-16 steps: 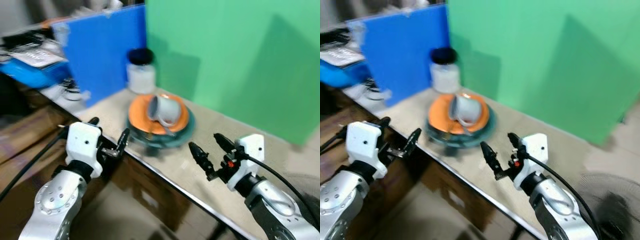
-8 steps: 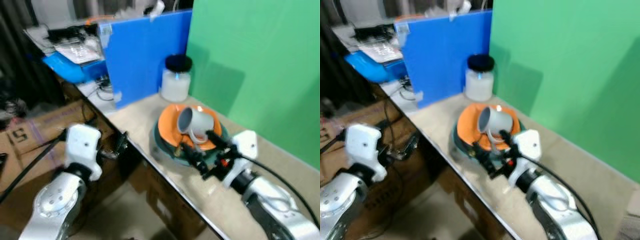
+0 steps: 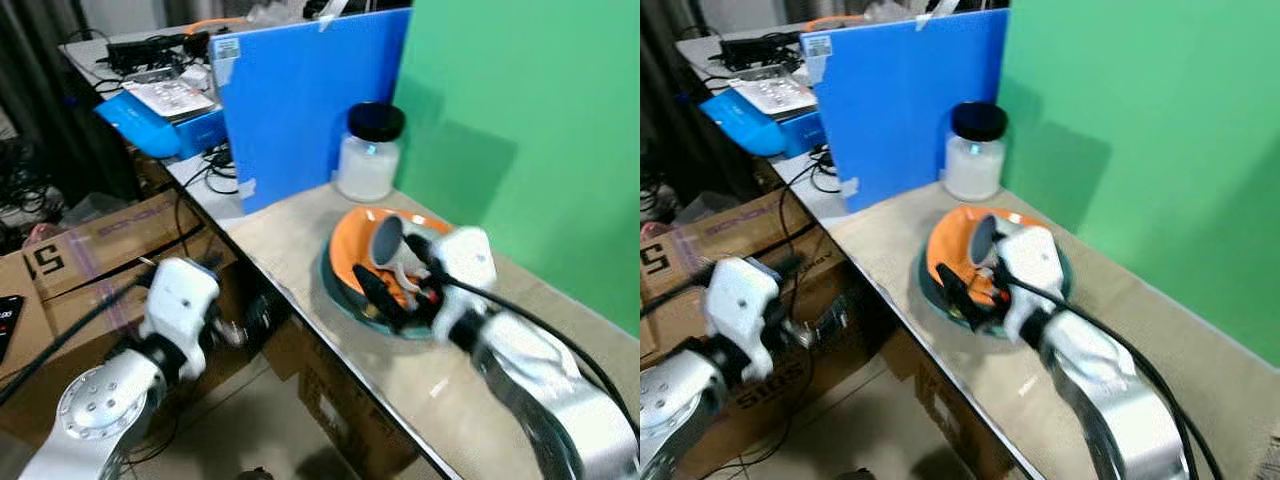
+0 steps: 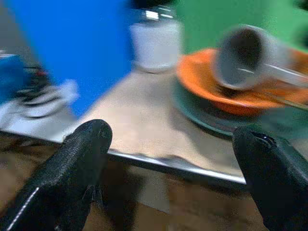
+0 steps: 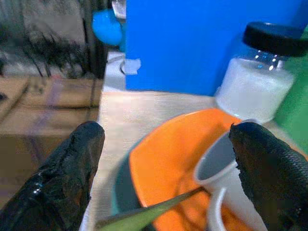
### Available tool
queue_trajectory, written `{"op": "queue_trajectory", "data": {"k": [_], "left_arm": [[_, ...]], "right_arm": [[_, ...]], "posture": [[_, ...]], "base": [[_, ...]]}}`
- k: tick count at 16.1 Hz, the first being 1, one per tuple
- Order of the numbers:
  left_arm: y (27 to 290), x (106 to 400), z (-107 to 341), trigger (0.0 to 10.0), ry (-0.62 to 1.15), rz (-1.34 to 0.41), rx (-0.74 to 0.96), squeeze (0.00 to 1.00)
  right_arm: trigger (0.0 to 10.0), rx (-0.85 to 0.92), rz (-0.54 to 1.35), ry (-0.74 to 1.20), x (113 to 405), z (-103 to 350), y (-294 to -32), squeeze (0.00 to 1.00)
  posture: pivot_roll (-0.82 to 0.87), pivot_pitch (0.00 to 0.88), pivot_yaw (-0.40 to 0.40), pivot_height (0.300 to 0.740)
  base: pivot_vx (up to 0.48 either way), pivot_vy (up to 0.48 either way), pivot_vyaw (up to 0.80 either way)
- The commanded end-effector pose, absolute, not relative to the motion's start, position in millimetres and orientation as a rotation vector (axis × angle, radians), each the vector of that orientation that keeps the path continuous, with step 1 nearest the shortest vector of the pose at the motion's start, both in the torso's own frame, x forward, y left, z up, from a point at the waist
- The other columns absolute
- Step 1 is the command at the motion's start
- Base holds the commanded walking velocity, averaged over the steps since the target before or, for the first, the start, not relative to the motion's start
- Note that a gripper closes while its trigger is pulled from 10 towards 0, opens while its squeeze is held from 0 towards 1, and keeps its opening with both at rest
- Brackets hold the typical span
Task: Setting the table
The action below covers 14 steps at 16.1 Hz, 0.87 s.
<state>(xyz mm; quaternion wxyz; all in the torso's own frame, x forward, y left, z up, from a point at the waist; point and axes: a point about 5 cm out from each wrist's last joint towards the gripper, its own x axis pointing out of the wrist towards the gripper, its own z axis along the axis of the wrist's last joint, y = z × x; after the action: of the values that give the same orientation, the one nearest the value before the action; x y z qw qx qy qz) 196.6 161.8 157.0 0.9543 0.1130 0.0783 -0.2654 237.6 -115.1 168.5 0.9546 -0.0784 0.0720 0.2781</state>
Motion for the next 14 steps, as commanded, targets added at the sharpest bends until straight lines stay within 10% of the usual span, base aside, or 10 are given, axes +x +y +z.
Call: {"op": "queue_trajectory", "data": {"k": [1,2,3,9,12,14], "left_arm": [[158,192,159,10.0,0.167,-0.593,0.224,0.0],[158,191,158,10.0,0.177,-0.621,0.227,0.0],[157,191,157,10.0,0.185,-0.64,0.225,0.0],[150,194,156,10.0,0.209,-0.762,0.215,0.0],[149,193,153,10.0,0.21,-0.773,0.212,0.0],[149,192,153,10.0,0.21,-0.774,0.213,0.0]], "right_arm": [[10.0,-0.214,0.537,0.178,241,166,-116,1.0],[10.0,-0.239,0.524,0.195,244,166,-115,0.73],[10.0,-0.26,0.518,0.203,246,167,-113,0.0],[10.0,-0.413,0.443,0.314,264,158,-102,0.0],[4.5,-0.503,0.377,0.381,269,154,-106,0.0],[3.9,-0.514,0.37,0.39,270,153,-105,0.0]], "posture": [[0.22,0.0,-0.009,0.74],[0.22,0.0,-0.01,0.74],[0.22,0.0,-0.008,0.74],[0.21,0.0,-0.007,0.74],[0.21,0.0,-0.01,0.74],[0.21,0.0,-0.011,0.74]], "base": [[0.0,0.0,0.0],[0.0,0.0,0.0],[0.0,0.0,0.0],[0.0,0.0,0.0],[0.0,0.0,0.0],[0.0,0.0,0.0]]}}
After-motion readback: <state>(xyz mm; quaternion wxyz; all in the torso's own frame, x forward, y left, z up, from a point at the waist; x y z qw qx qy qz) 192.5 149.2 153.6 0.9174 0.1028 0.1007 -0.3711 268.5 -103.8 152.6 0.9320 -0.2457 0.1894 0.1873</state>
